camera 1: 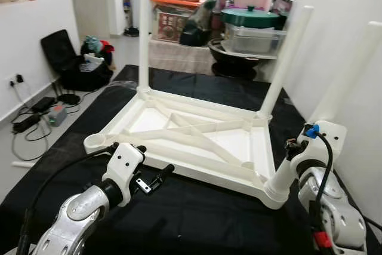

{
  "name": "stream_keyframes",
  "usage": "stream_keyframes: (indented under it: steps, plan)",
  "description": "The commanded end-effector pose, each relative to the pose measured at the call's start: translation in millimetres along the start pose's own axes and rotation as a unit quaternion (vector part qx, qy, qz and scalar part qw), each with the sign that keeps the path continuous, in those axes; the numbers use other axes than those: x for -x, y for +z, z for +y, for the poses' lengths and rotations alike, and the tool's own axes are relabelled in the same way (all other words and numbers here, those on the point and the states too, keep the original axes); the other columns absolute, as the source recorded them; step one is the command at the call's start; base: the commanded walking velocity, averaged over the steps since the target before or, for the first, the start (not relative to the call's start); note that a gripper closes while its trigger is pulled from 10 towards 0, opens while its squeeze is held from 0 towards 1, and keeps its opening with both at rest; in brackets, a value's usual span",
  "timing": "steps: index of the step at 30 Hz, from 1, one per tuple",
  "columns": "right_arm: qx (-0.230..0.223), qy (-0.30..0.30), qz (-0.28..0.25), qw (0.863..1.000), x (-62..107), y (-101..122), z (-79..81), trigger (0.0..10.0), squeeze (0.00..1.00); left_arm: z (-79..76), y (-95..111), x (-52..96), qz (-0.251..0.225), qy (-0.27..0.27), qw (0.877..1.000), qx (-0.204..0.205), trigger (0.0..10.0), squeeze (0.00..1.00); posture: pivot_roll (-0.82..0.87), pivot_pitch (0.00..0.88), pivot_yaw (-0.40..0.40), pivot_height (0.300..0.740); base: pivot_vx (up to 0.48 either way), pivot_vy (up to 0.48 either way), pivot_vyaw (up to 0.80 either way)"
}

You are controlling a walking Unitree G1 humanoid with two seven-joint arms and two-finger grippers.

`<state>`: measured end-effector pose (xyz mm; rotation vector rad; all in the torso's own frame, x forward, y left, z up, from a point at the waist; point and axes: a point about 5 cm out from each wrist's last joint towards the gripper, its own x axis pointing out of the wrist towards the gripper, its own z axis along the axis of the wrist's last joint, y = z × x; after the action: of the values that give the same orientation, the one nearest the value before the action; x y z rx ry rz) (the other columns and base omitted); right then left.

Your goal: Building children table

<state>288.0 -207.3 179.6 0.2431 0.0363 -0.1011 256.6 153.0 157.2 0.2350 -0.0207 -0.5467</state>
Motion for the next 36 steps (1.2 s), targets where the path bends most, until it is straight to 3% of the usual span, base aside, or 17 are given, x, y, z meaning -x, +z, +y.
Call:
stream_keyframes:
  steps: [1,2,4,5,6,7,12,17,20,21,25,26,27,29,31,33,36]
  plan:
    - [-0.068,0.179,0.002,0.981,6.5,-1.6,41.4,10.0,1.00,-4.7,-0.3,-4.8,0.000,-0.011,1.000,0.005,10.0,0.00,0.10,0.000,-0.079,0.740,0.000,0.000,0.00]
    - [-0.068,0.179,0.002,0.981,6.5,-1.6,41.4,10.0,1.00,-4.7,-0.3,-4.8,0.000,-0.011,1.000,0.005,10.0,0.00,0.10,0.000,-0.079,0.740,0.000,0.000,0.00]
    - [-0.076,0.338,-0.008,0.938,24.4,13.9,65.0,10.0,1.00,-4.4,0.3,-5.3,-0.001,-0.014,1.000,0.005,10.0,0.00,0.11,0.000,-0.079,0.740,0.000,0.000,0.00]
    - [-0.070,0.472,0.004,0.879,51.1,20.7,75.3,10.0,0.00,-4.6,0.6,-5.0,-0.002,-0.017,1.000,0.006,10.0,0.00,0.11,0.000,-0.080,0.740,0.000,0.000,0.00]
    - [-0.066,0.554,0.017,0.830,71.7,23.5,80.9,10.0,0.00,-4.9,0.7,-5.0,-0.002,-0.020,1.000,0.007,10.0,0.00,0.11,0.000,-0.082,0.740,0.000,0.000,0.00]
    - [-0.047,0.586,0.033,0.808,79.3,23.0,80.6,10.0,0.00,-5.3,0.3,-4.6,-0.002,-0.023,1.000,0.006,10.0,0.00,0.11,0.000,-0.084,0.740,0.000,0.000,0.00]
    - [0.003,0.555,0.050,0.831,63.4,19.1,71.3,10.0,0.00,-5.7,-0.3,-4.3,0.000,-0.026,1.000,0.004,10.0,0.00,0.11,0.000,-0.085,0.740,0.000,0.000,0.00]
    - [0.077,0.577,0.084,0.809,60.1,8.2,66.6,10.0,0.00,-4.6,-0.5,-4.0,0.000,-0.022,1.000,0.002,10.0,0.00,0.12,0.000,-0.094,0.740,0.000,0.000,0.00]
    - [0.152,0.544,0.106,0.818,46.4,-9.7,64.6,9.7,0.00,-3.0,-1.9,-3.3,0.004,-0.018,1.000,-0.004,10.0,0.00,0.13,0.000,-0.095,0.740,0.000,0.000,0.00]
    - [0.145,0.531,0.107,0.828,42.5,-10.5,65.0,0.0,0.00,-2.8,-1.8,-3.2,0.004,-0.018,1.000,-0.004,10.0,0.00,0.13,0.000,-0.096,0.740,0.000,0.000,0.00]
    - [0.177,0.365,0.128,0.905,9.4,-21.4,47.1,0.0,0.00,-1.8,-2.0,-2.8,0.005,-0.016,1.000,-0.006,10.0,0.00,0.13,0.000,-0.094,0.740,0.000,0.000,0.00]
    - [0.177,0.365,0.128,0.905,9.4,-21.4,47.1,0.0,0.00,-1.8,-2.0,-2.8,0.005,-0.016,1.000,-0.006,10.0,0.00,0.13,0.000,-0.094,0.740,0.000,0.000,0.00]
    - [0.192,0.276,0.132,0.932,-3.8,-23.7,34.5,0.0,0.00,-1.5,-2.2,-2.7,0.006,-0.016,1.000,-0.006,10.0,0.00,0.13,0.000,-0.094,0.740,0.000,0.000,0.00]
    - [0.192,0.276,0.132,0.932,-3.8,-23.7,34.5,0.0,0.00,-1.5,-2.2,-2.7,0.006,-0.016,1.000,-0.006,10.0,0.00,0.13,0.000,-0.094,0.740,0.000,0.000,0.00]
    - [0.165,0.031,0.114,0.979,-22.6,-22.7,-12.8,0.0,0.00,-0.2,-2.5,-3.6,0.007,-0.011,1.000,-0.007,10.0,0.00,0.12,0.000,-0.094,0.740,0.000,0.000,0.00]
    - [0.134,-0.074,0.113,0.982,-19.4,-27.1,-36.2,0.0,0.00,0.1,-2.4,-4.6,0.007,-0.009,1.000,-0.008,10.0,0.00,0.12,0.000,-0.089,0.740,0.000,0.000,0.00]
    - [0.105,-0.116,0.117,0.981,-13.9,-35.0,-43.8,0.0,0.00,0.1,-2.2,-5.4,0.007,-0.007,1.000,-0.009,10.0,0.00,0.12,0.000,-0.089,0.740,0.000,0.000,0.00]
